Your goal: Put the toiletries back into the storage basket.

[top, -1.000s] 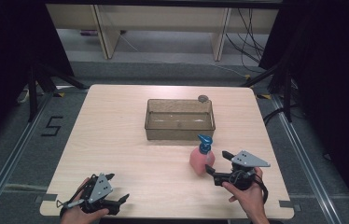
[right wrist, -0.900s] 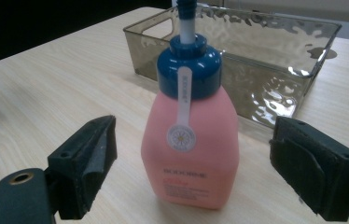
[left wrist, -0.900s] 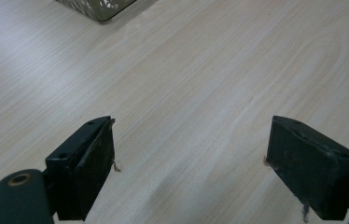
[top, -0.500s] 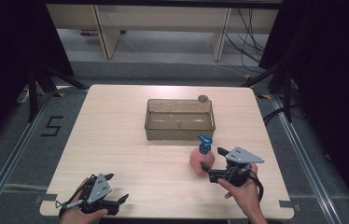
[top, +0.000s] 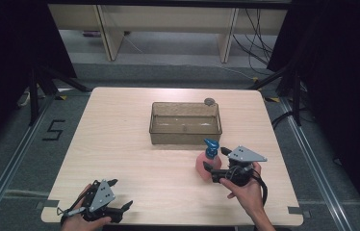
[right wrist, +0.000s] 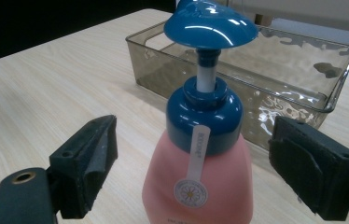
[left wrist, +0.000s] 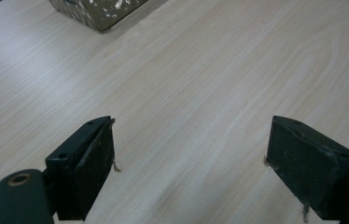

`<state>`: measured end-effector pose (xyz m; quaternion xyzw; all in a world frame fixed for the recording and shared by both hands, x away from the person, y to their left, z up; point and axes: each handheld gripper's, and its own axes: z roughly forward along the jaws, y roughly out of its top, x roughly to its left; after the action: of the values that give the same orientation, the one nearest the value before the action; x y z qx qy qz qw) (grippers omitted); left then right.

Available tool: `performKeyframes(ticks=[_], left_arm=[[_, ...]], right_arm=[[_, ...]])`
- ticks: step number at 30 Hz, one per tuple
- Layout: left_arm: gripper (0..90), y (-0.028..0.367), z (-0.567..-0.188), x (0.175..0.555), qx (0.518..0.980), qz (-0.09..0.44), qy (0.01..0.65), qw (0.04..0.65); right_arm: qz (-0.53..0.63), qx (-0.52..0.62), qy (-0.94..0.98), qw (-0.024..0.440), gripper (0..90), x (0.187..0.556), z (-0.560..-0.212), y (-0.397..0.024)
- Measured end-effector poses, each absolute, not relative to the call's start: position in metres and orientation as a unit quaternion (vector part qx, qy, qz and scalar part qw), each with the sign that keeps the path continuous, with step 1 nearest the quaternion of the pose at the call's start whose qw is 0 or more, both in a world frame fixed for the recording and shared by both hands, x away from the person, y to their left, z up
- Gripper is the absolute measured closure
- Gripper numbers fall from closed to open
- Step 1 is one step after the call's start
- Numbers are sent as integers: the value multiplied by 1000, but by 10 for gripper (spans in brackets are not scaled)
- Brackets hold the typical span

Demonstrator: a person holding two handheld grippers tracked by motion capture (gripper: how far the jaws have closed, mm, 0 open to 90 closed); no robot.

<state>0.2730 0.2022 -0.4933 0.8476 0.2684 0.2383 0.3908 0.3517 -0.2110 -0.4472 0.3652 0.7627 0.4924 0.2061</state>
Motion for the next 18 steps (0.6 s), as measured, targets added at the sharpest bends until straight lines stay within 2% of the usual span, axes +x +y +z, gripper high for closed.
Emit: performKeyframes(ticks=[8, 10, 18], left_arm=[[148, 203, -495, 274, 847, 242, 271, 387], [148, 202, -495, 274, 850, 238, 269, 385], [148, 202, -496, 273, 848, 240, 269, 387]], right_arm=[[490, 368, 762, 209, 173, 360, -449, -209], [494, 368, 763, 197, 186, 363, -450, -208], [494, 362, 764, 204, 319, 371, -452, -208]])
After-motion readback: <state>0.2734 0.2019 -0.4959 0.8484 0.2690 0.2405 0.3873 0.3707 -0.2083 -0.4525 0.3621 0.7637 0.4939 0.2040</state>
